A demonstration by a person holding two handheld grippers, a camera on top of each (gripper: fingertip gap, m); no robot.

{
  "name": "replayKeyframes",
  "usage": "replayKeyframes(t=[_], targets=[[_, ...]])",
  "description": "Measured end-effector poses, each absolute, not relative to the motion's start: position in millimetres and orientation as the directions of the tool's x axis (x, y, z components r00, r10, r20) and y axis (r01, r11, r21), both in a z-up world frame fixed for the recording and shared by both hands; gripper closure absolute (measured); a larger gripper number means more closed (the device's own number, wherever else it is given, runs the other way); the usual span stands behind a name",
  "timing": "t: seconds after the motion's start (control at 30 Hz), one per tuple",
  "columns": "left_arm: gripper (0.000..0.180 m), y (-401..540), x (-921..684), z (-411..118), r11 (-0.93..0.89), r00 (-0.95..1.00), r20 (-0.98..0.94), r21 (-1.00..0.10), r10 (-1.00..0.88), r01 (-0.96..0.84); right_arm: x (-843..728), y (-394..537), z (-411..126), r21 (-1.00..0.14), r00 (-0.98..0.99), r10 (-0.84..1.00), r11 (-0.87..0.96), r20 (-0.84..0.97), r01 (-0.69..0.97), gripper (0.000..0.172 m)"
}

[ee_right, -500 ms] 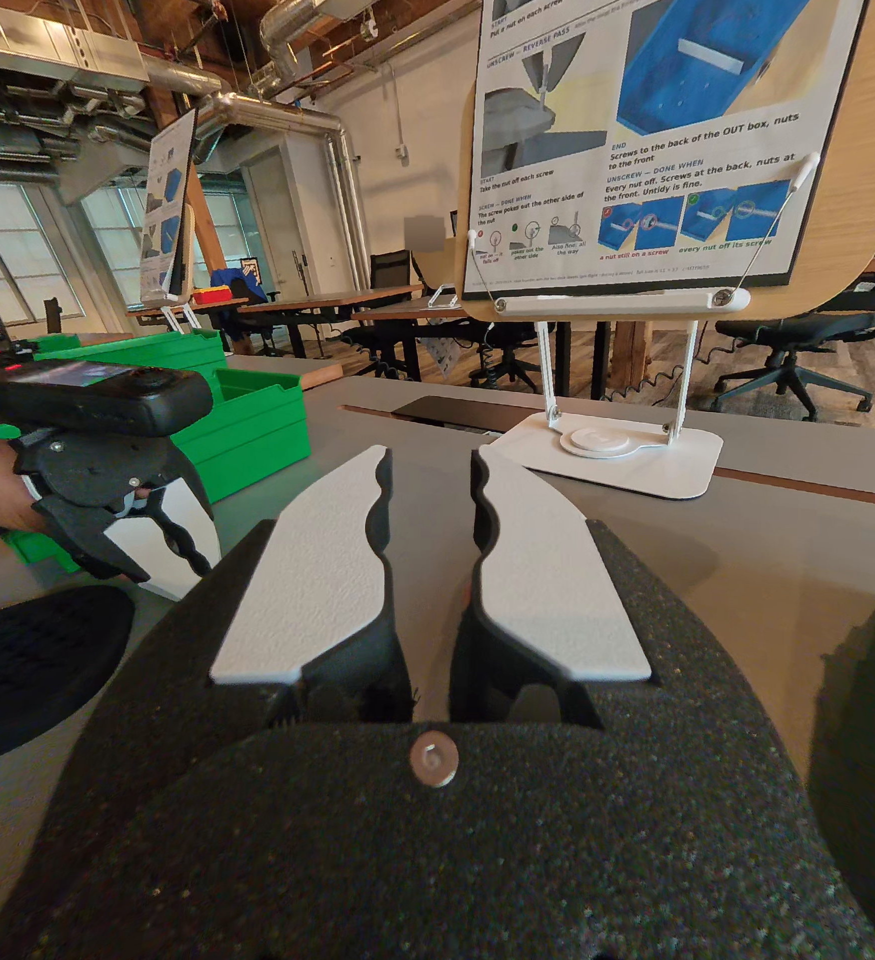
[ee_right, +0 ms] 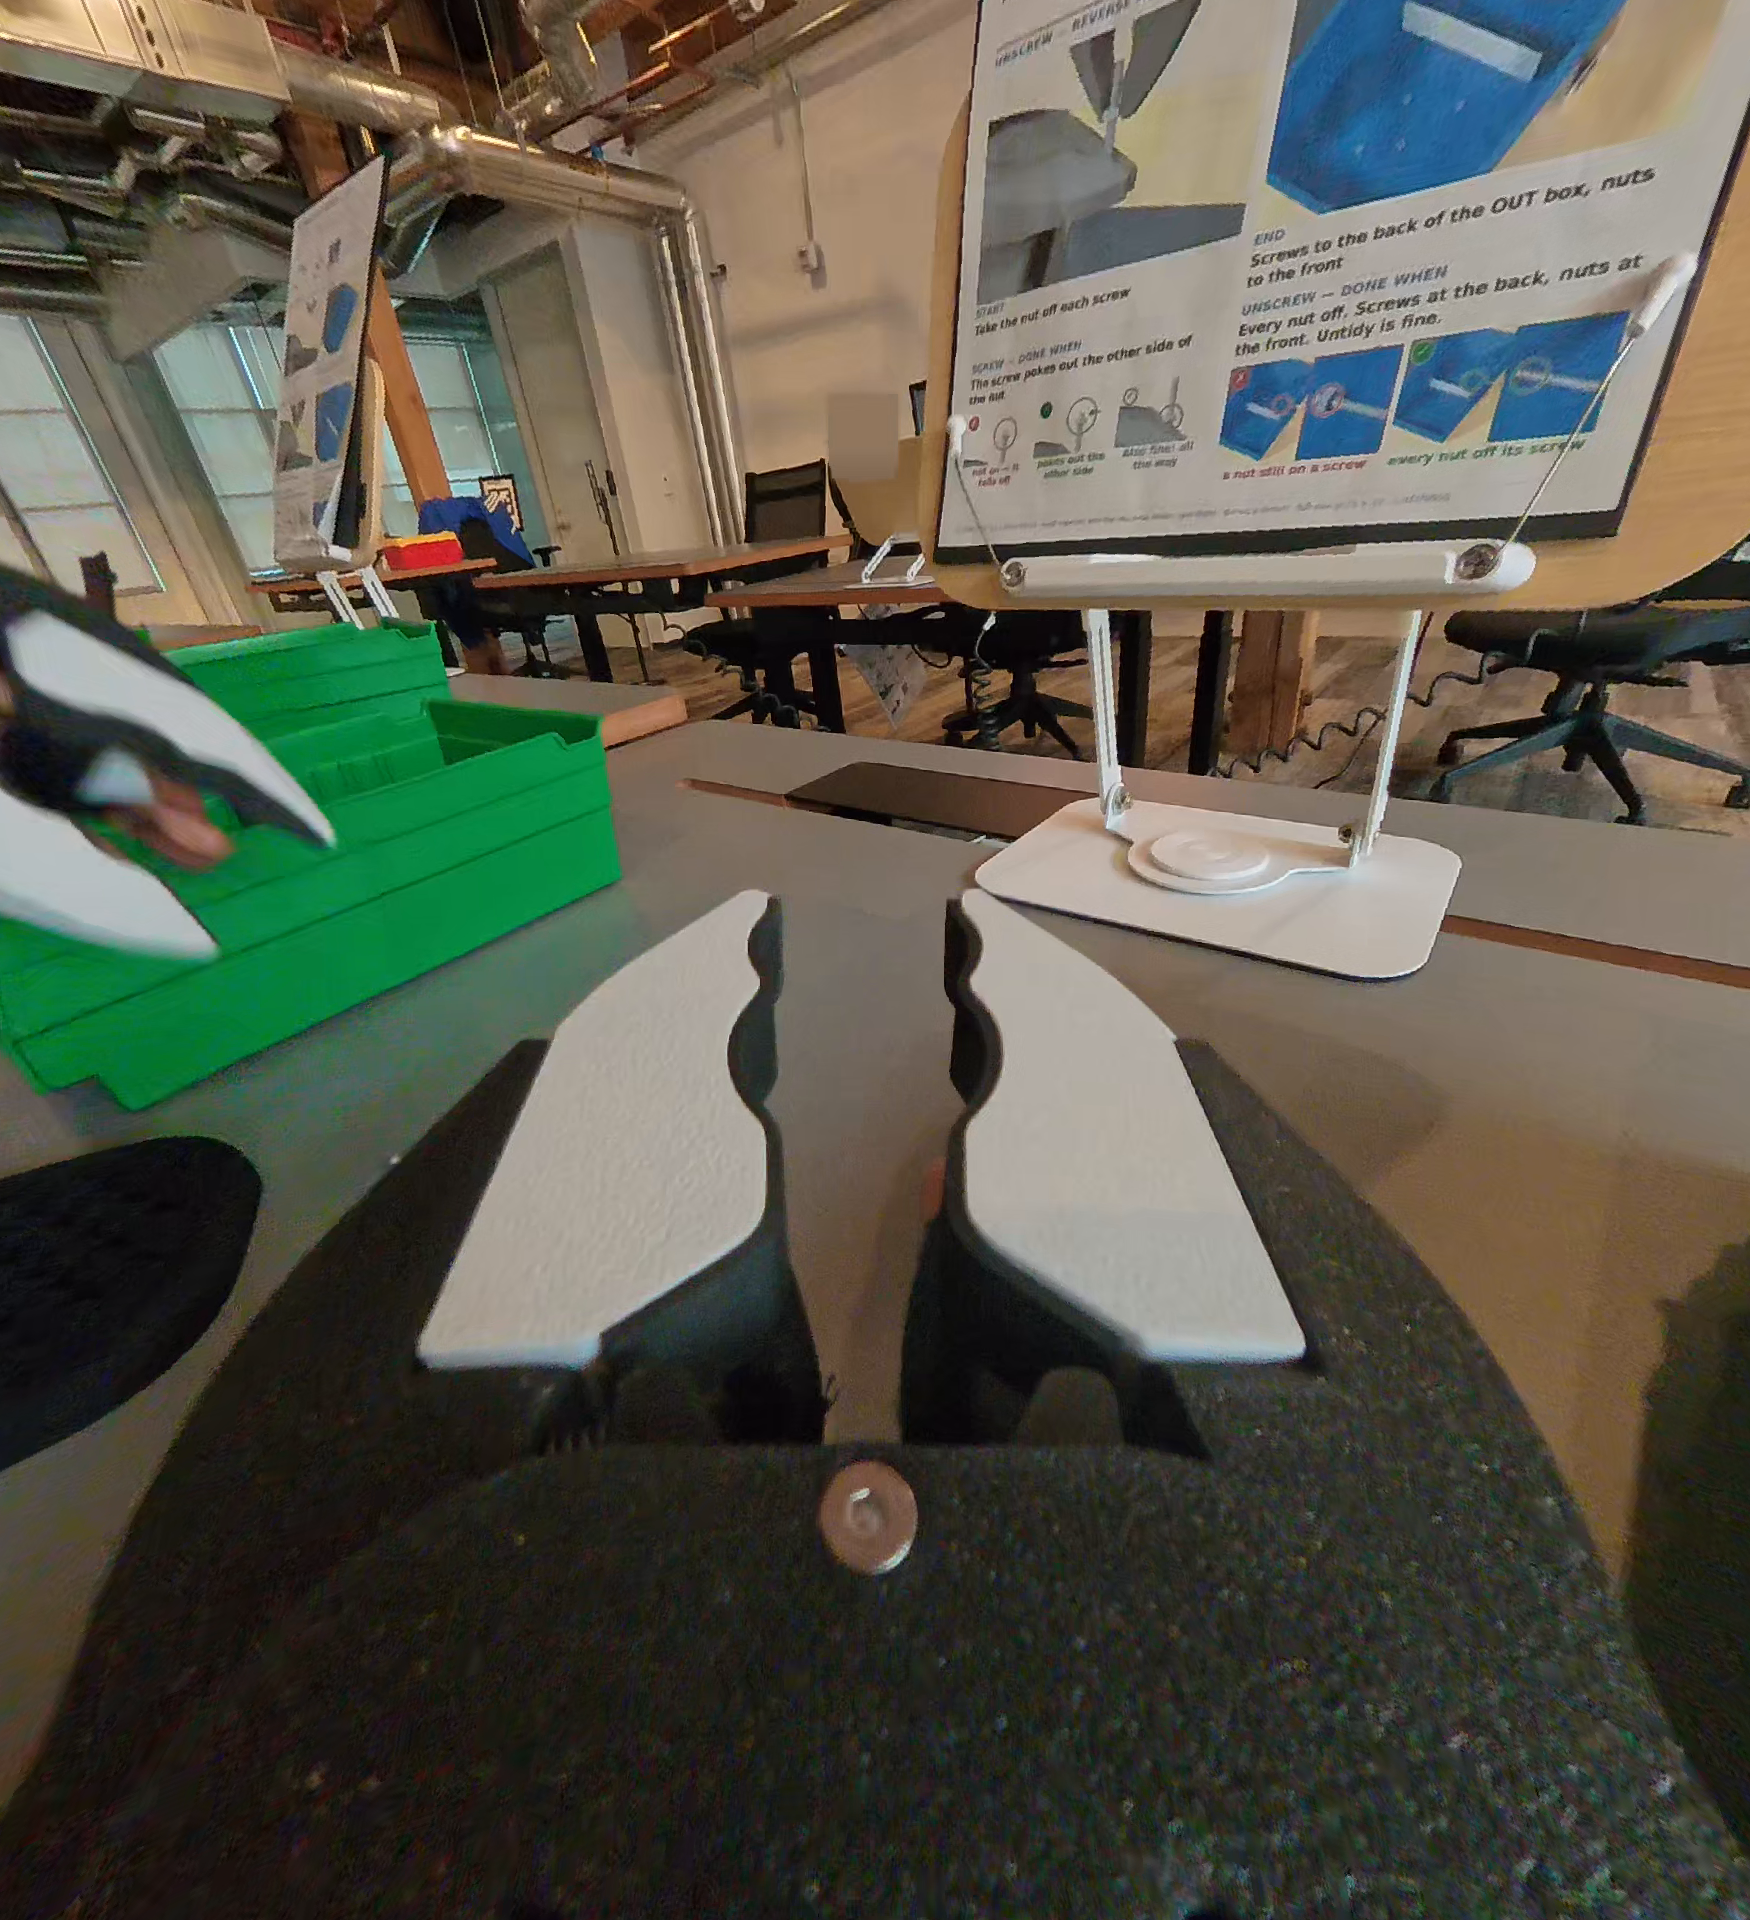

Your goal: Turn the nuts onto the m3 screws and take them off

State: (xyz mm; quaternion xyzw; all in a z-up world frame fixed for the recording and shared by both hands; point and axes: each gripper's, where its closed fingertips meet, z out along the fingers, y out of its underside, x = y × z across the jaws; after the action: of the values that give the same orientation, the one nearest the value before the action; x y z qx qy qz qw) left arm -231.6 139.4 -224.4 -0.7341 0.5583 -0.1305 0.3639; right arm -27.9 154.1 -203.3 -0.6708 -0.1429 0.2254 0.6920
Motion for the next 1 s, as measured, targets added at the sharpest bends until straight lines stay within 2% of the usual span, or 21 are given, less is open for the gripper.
replayKeyframes(t=[0.03,0.17,0.27,0.6,0.83,1.0], targets=[[0.128,140,-242,-206,-0.082,0.353,-0.241,-0.712,-0.904,-0.697,-28,154,-204,-0.993,0.856,0.506,-0.004,-0.107,-0.121,0.143],[0.126,144,-302,-157,-0.029,0.396,-0.296,-0.77,-0.869,-0.638,-29,155,-205,-0.992,0.851,0.512,-0.009,-0.116,-0.129,0.143],[0.131,150,-354,-155,-0.091,0.416,-0.263,-0.745,-0.871,-0.661,-27,155,-205,-0.992,0.857,0.503,-0.009,-0.112,-0.124,0.143],[0.147,144,-411,-251,-0.168,0.209,-0.013,-0.543,-0.978,-0.823,-27,160,-214,-0.995,0.864,0.493,-0.036,-0.1,-0.095,0.142],[0.155,137,-409,-295,-0.123,0.084,0.106,-0.444,-0.991,-0.888,-35,161,-220,-0.998,0.858,0.511,-0.044,-0.061,-0.044,0.14],[0.152,135,-411,-315,-0.066,0.014,0.142,-0.372,-0.99,-0.926,-35,160,-218,-0.998,0.855,0.515,-0.036,-0.062,-0.051,0.14]])
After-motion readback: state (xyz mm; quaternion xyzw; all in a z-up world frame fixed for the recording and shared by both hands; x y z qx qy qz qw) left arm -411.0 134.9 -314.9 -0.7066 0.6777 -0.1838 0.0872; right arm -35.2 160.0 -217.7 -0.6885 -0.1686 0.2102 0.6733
